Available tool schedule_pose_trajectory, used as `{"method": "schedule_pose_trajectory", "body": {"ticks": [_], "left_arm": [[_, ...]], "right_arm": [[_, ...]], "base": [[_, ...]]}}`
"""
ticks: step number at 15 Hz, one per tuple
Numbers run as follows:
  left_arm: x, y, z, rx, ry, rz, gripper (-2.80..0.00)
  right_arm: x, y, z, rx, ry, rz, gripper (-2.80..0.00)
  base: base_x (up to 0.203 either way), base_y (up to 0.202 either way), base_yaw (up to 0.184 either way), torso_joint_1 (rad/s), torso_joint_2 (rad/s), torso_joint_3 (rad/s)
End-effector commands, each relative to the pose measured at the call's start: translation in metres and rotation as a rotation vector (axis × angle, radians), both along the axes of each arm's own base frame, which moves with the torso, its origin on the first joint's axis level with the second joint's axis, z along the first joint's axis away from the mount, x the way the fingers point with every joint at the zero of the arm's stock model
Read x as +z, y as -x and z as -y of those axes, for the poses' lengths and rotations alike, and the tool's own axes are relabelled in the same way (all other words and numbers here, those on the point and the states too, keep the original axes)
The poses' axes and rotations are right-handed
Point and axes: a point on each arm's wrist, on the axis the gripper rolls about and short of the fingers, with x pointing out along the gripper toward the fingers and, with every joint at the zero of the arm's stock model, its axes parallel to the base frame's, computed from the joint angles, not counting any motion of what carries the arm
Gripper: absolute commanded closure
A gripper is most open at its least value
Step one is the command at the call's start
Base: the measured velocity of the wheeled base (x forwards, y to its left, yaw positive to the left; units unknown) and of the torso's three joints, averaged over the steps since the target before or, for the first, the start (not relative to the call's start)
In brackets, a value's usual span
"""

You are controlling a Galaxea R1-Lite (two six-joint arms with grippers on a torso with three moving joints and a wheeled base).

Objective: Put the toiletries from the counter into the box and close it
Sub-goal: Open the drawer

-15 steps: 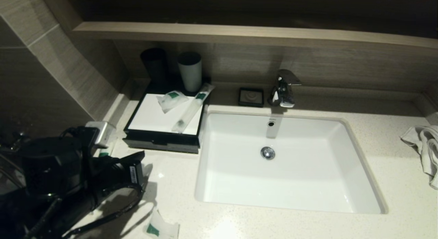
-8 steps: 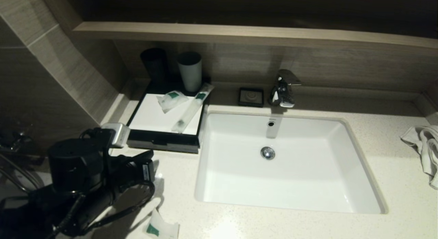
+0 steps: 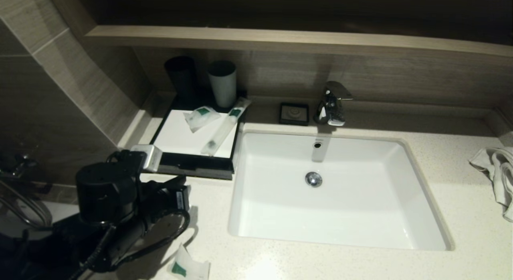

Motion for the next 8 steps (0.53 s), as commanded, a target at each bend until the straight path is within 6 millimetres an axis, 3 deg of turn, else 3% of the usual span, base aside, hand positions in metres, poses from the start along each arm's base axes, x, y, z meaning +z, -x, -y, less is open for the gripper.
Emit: {"method": "schedule_pose_trajectory", "body": {"ticks": [1,8], "left_arm": [[-0.0034,-0.0048,0.0029,0.010,-0.002,0.003,0.00],[-0.0018,-0.0064,0.0043,0.008,0.004,0.015,0.00]], "right_arm": [[0.0000,0.0000,0.0000,0.000,-0.001,0.000,0.00],[0.0000,0.0000,0.0000,0.000,-0.001,0.000,0.00]], "base": [[0.000,0.000,0.000,0.000,0.00,0.000],[0.000,0.000,0.000,0.000,0.00,0.000]]}}
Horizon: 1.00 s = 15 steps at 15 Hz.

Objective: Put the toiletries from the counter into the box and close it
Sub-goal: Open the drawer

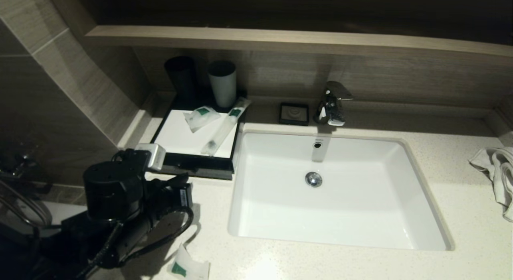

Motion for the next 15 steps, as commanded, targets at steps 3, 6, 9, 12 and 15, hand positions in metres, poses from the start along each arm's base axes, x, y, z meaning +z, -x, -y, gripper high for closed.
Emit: {"method": "schedule_pose_trajectory", "body": {"ticks": [3,6,9,12,15], "left_arm": [[0.0012,-0.0013,0.0002,0.006,0.008,0.008,0.00],[0.0003,-0.0021,0.0005,0.008,0.006,0.005,0.00],[-0.0001,-0.0027,0.0009,0.006,0.005,0.004,0.00],[-0.0010,-0.0039,0.0002,0.012,0.010,0.002,0.00],[-0.0027,-0.0049,0.0002,0.014,0.007,-0.003,0.00]], "right_arm": [[0.0000,-0.0001,0.0000,0.000,0.000,-0.002,0.00],[0.0000,-0.0001,0.0000,0.000,-0.001,-0.002,0.00],[0.0000,-0.0001,0.0000,0.000,-0.001,-0.002,0.00],[0.0000,-0.0001,0.0000,0.000,0.001,-0.002,0.00],[0.0000,-0.0001,0.0000,0.000,-0.001,-0.002,0.00]], "base": [[0.000,0.000,0.000,0.000,0.00,0.000],[0.000,0.000,0.000,0.000,0.00,0.000],[0.000,0.000,0.000,0.000,0.00,0.000],[0.000,0.000,0.000,0.000,0.00,0.000],[0.000,0.000,0.000,0.000,0.00,0.000]]}}
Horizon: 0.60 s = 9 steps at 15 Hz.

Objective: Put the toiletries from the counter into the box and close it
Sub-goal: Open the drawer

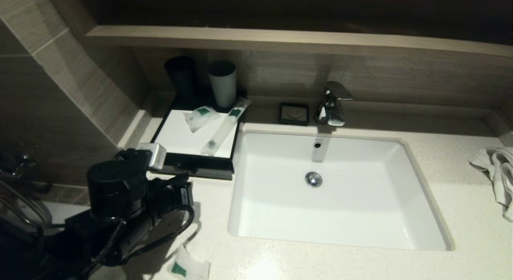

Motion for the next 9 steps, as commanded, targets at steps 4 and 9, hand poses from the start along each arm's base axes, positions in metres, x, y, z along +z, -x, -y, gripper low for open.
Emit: {"method": "schedule_pose_trajectory", "body": {"ticks": [4,9], "left_arm": [[-0.0023,-0.0030,0.0002,0.007,-0.002,0.002,0.00],[-0.0027,-0.0080,0.0009,0.015,0.005,0.024,0.00]], "right_arm": [[0.0000,-0.0001,0.0000,-0.001,-0.001,-0.002,0.00],[0.0000,-0.0001,0.0000,0.000,0.000,-0.002,0.00]], "base": [[0.000,0.000,0.000,0.000,0.00,0.000],[0.000,0.000,0.000,0.000,0.00,0.000]]}}
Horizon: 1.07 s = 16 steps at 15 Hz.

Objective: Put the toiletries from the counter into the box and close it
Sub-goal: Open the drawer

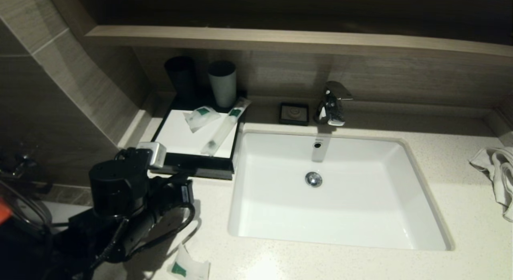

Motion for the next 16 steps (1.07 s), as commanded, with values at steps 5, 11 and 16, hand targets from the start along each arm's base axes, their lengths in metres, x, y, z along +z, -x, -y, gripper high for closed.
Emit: {"method": "schedule_pose_trajectory", "body": {"ticks": [5,11,16], "left_arm": [[-0.0022,-0.0036,0.0011,0.015,-0.003,0.001,0.00],[-0.0024,-0.0055,0.0012,0.018,-0.003,0.001,0.00],[-0.0039,-0.0102,0.0013,0.027,0.001,0.011,0.00]], "right_arm": [[0.0000,-0.0001,0.0000,0.000,0.000,-0.002,0.00],[0.0000,-0.0001,0.0000,0.000,0.000,-0.002,0.00],[0.0000,-0.0001,0.0000,0.000,0.000,-0.002,0.00]], "base": [[0.000,0.000,0.000,0.000,0.00,0.000],[0.000,0.000,0.000,0.000,0.00,0.000],[0.000,0.000,0.000,0.000,0.00,0.000]]}}
